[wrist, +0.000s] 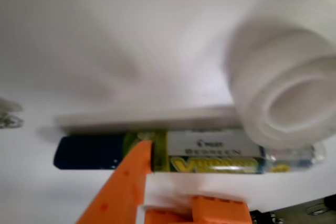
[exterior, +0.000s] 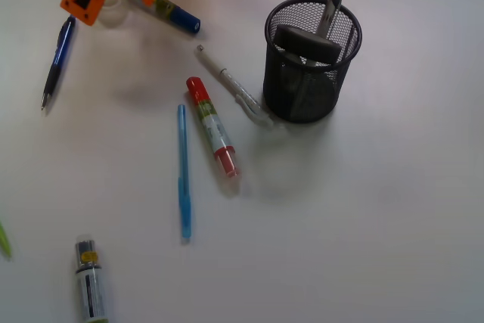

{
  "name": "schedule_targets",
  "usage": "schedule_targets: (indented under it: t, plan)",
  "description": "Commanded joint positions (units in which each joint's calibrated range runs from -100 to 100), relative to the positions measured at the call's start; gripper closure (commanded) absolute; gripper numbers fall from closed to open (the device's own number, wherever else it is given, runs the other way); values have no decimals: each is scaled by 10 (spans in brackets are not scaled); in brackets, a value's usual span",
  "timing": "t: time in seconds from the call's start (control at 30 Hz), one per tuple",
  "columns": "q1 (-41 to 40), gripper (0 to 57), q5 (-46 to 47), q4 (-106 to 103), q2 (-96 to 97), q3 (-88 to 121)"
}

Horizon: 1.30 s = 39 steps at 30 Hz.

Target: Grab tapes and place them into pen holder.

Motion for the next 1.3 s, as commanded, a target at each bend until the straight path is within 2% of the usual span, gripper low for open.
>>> schedule_targets:
  t: [0.0, 0.37, 0.6, 1.03, 1.1, 1.17, 1.2, 1.27]
  plan:
    - [-27, 194, 0, -38, 44, -14]
    - [-18, 198, 21, -38, 80, -78]
    - [-2, 338, 25, -36, 112, -80]
    - [-24, 356, 49, -50, 154, -86]
    - [-21, 425, 62, -73, 154, -86]
    - [-11, 543, 74, -89, 155, -86]
    - [-6, 575, 84, -93, 155, -86]
    - [3, 560, 102, -94, 152, -86]
